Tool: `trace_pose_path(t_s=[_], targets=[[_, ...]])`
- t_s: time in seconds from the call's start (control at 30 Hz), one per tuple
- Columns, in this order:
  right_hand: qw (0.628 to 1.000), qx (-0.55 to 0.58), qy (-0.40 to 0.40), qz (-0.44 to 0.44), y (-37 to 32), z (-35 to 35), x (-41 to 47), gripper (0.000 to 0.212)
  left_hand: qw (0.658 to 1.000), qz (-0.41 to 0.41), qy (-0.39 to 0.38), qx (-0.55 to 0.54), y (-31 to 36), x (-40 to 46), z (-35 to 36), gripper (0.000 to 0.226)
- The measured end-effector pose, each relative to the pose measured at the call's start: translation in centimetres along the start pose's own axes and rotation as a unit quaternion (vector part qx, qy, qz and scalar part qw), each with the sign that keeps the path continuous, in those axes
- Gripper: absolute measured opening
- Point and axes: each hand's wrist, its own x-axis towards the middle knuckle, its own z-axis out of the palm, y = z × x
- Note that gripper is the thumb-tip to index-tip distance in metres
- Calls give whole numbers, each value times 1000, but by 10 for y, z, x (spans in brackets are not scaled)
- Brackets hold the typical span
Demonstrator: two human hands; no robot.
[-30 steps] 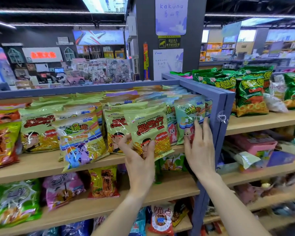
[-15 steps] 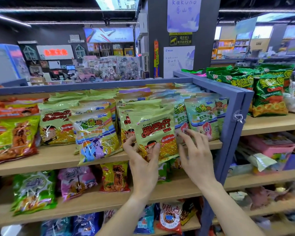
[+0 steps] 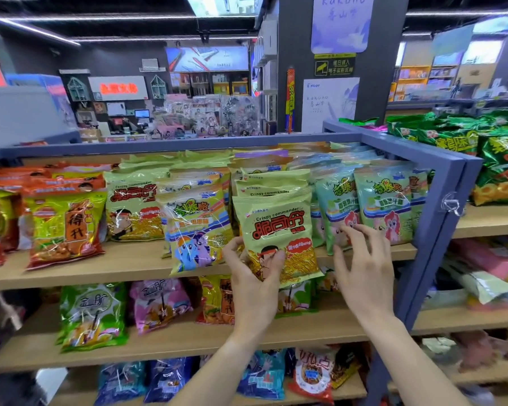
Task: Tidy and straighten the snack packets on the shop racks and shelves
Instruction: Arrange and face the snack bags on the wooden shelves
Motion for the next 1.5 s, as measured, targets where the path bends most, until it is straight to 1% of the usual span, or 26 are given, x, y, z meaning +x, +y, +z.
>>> trace_pose_path(t_s=[0.17,0.3,0.4,0.5,0.6,0.7,0.8,0.93,1.0,1.1,1.17,1.23,1.33,1.5], targets=[[1000,25,3,15,-6,-4,-9,32,1000,-10,-13,-14,-1,2,-8,62],[998,40,36,12,-22,-11,-14,28,1000,-2,-15,-19,8,-3,-20,61],[997,70,39,-2,-51,-11,-14,27,1000,0,15,-20,19,-7,-42,63],[994,112,12,-14,-84,-3,-17,30,998,3,56,-5,30,-8,-77,66],[991,126,-35,16,-111,9,-14,44,995,1,95,8,31,-7,-118,67],[993,67,-54,82,-130,21,-1,65,992,-14,116,38,24,-4,-145,69],[989,30,-51,135,-139,28,11,75,993,-52,90,56,21,0,-155,70],[980,12,-75,185,-137,37,23,87,989,-68,65,112,22,7,-156,60],[976,19,-88,198,-135,41,28,93,989,-69,60,114,24,11,-157,55],[972,47,-99,210,-131,43,36,101,989,-68,51,118,26,13,-156,56],[969,62,-105,216,-128,44,41,105,988,-69,50,128,26,14,-156,52],[968,87,-105,213,-125,45,43,99,986,-72,51,141,26,15,-155,48],[965,151,-102,188,-123,42,41,78,985,-70,48,151,29,18,-155,46],[940,265,-115,180,-118,34,29,68,982,-78,8,171,33,27,-156,45]])
